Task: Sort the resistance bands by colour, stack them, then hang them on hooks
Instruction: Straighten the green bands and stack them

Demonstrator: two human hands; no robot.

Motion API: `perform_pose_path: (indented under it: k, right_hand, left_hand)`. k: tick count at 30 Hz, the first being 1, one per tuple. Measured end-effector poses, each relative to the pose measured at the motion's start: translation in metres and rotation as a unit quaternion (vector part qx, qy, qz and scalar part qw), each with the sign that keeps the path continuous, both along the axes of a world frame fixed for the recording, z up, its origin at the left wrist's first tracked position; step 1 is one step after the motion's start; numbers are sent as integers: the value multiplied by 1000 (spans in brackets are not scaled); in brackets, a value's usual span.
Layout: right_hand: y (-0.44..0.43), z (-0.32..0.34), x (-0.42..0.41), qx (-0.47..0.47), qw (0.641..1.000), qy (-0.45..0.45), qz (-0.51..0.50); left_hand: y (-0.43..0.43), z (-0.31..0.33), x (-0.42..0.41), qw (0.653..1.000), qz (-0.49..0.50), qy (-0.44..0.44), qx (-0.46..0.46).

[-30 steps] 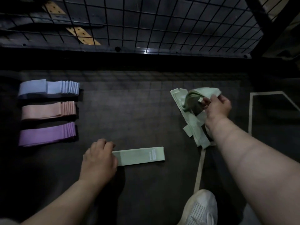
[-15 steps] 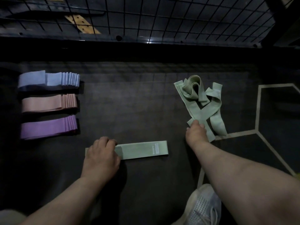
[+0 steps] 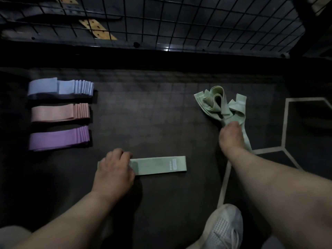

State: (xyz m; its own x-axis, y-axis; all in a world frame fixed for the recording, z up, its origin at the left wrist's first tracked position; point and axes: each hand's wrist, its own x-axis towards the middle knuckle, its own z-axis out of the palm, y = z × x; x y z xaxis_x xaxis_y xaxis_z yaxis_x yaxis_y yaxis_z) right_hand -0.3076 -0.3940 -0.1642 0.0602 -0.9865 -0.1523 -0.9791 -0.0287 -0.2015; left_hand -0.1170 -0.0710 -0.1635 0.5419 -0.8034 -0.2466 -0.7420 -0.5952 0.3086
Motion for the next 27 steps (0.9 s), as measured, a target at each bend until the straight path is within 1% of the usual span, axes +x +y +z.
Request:
perform_pose_path:
  k: [2,4,6,8,10,12,15,16,18,22,25,27]
  right_hand:
    - [-13,32,11,-70,988,-120,-65]
    - [-27,72,23,-120,970,-197,-82]
    - [-38,116,33,-154,958,-226,-81]
    - [-41,158,39,-163,954,-243,-68]
    - [-38,196,44,-171,950,-258,-38]
    - [-36,227,48,-172,952,-254,-12]
    - [-36,269,52,-159,962,-215,-44]
    - [-36,282,52,-148,962,-220,-58]
    - [-29,307,53,-125,954,-266,-59]
    - [3,349,58,-61,929,-364,-22]
    - [41,383,64,4,897,-441,20]
    - [66,404,69,26,872,-484,60]
  left_hand:
    - [-3,3,0,1000,-5,2,7]
    - [-12,14,0,1000,-12,-8,7]
    - [-26,36,-1,1000,-16,-5,8]
    - [-40,59,-4,1000,-11,10,7]
    - [-47,84,-8,999,-22,-9,-33]
    - [-53,111,-9,996,-37,-27,-72]
    - [-60,156,-2,991,-42,-54,-115]
    - [-62,174,2,990,-38,-56,-124]
    - [-66,207,10,990,-29,-36,-135]
    - [-68,272,25,987,-28,19,-158]
    - [-64,321,32,977,-32,83,-194]
    - [-61,349,32,965,-51,133,-220]
